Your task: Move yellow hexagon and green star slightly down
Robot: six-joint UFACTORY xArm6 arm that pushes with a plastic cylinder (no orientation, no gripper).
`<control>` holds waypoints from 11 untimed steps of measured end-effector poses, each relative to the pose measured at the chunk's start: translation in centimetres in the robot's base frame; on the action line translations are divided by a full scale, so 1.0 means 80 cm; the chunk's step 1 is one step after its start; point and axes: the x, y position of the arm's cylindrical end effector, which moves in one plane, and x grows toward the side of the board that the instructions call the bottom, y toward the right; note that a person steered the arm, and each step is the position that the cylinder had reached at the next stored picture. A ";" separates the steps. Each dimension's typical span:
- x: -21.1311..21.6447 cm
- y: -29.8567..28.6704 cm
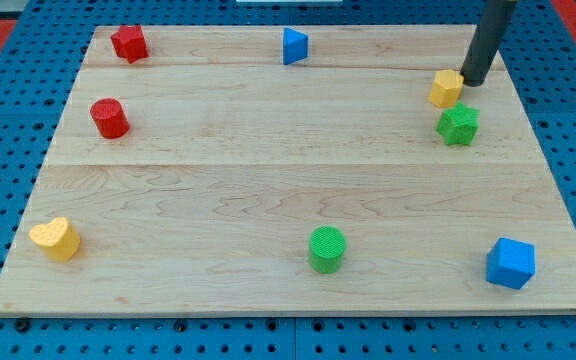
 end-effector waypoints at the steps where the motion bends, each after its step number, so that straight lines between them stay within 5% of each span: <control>1: -0.013 0.000; 3: -0.024 -0.061; 9: 0.032 -0.045; 10: 0.010 -0.129; 11: 0.050 -0.203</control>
